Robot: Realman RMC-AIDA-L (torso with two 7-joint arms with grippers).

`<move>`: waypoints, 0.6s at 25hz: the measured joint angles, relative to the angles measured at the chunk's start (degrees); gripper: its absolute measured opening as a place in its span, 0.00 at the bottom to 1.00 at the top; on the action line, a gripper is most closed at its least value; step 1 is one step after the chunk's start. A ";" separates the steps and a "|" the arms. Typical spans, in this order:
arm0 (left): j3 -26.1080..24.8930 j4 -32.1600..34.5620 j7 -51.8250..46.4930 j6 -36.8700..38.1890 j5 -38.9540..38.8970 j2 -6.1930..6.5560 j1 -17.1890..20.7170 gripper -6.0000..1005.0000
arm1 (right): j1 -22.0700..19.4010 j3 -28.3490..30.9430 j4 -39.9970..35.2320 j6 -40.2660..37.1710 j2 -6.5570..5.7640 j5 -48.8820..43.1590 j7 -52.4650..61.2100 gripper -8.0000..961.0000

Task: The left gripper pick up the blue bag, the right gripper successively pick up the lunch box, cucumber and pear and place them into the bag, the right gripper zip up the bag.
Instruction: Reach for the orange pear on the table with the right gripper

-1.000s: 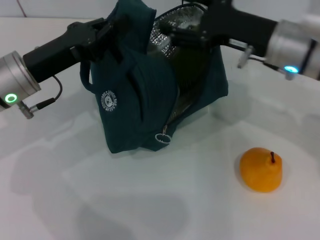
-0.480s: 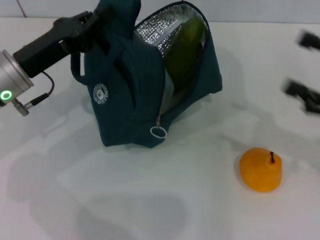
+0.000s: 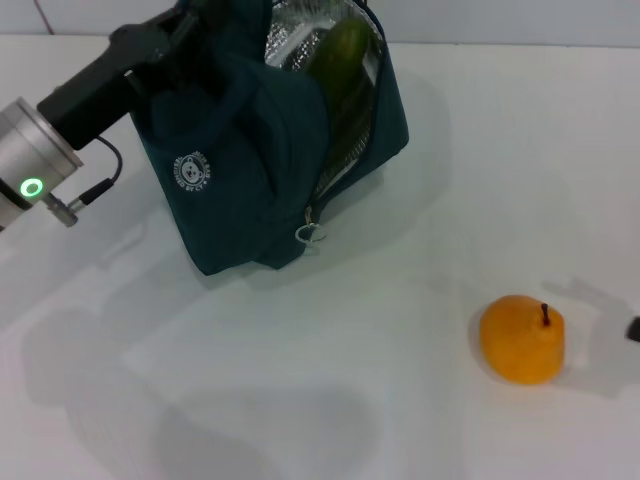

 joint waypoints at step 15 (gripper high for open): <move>0.63 -0.90 1.47 0.02 0.26 -0.04 -0.28 0.05 | 7.06 -0.99 2.43 8.23 3.58 -10.79 1.92 0.89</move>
